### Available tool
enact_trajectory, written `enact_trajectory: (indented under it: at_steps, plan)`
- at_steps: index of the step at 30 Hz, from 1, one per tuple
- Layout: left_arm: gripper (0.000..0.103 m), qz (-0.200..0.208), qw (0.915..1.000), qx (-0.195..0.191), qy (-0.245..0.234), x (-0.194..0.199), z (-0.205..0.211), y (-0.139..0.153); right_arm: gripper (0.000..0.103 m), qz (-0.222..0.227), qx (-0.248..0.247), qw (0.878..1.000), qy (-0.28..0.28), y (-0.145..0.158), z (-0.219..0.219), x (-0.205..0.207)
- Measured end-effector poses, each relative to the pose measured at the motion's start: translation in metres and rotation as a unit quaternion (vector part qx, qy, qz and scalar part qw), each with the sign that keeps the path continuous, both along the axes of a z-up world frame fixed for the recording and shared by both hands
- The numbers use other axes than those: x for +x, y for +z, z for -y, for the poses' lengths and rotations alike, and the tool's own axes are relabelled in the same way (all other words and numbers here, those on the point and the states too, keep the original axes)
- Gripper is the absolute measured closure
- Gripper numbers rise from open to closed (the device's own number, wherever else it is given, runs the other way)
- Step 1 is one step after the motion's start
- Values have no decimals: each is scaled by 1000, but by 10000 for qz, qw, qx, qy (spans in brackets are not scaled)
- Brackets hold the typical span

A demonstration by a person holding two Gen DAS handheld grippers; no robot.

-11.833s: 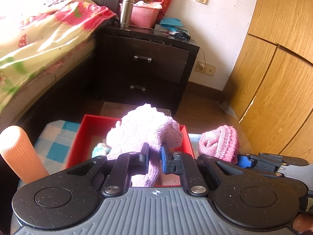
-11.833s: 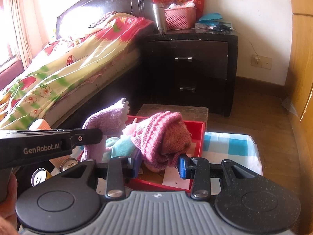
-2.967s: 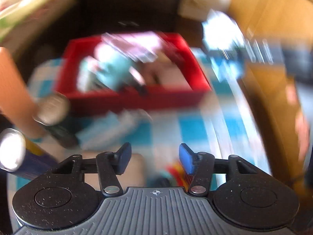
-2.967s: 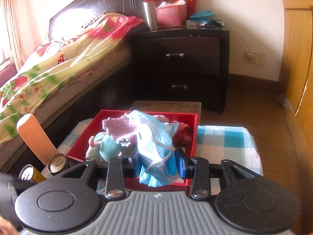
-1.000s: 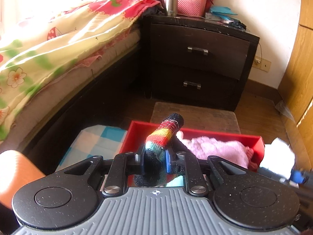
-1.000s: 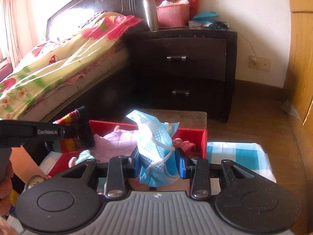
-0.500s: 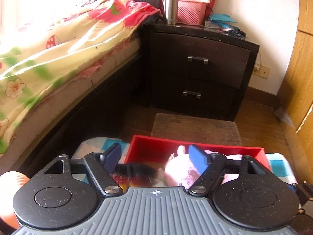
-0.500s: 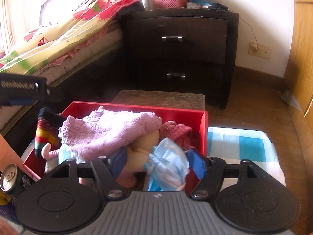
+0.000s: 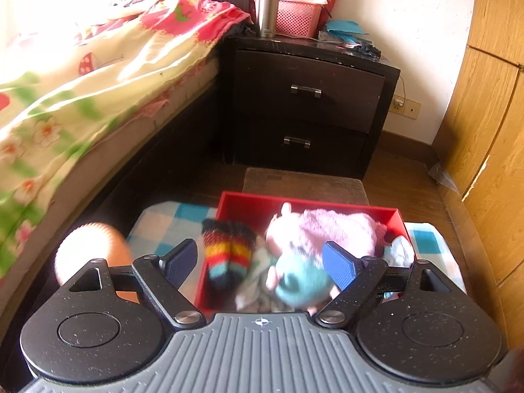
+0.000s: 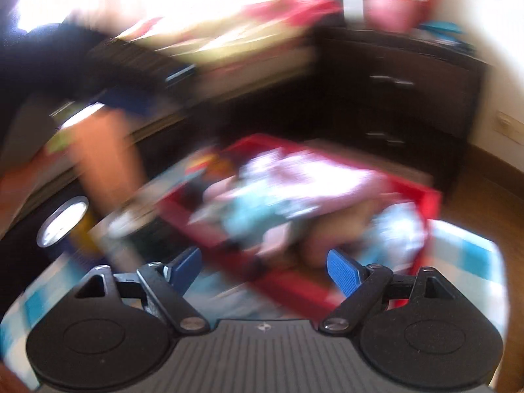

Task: Organize soft objects
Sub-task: 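Grasp the white sponge with the right tool while the left tool reaches the second blue mask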

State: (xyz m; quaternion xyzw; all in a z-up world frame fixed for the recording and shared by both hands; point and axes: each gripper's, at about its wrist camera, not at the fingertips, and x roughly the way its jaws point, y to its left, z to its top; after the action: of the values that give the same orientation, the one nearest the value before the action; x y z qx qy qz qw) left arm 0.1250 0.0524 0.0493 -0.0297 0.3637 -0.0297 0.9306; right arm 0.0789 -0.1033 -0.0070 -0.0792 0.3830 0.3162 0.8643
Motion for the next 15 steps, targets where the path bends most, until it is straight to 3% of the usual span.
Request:
enact_trajectory:
  at_steps: [3, 5, 12, 15]
  plan:
    - [21, -88, 9998, -166, -38, -15, -9, 0, 40, -157, -331, 9944, 996, -14, -33, -29]
    - [21, -181, 9996, -198, -108, -21, -11, -2, 40, -266, -458, 9896, 1340, -25, -49, -39]
    - [21, -301, 9988, -117, -369, -27, -13, -9, 40, -572, -517, 9869, 1415, -47, -78, -20]
    - [21, -332, 9983, -227, -428, -26, -15, -9, 40, -1001, -289, 9818, 1590, -52, -77, -12]
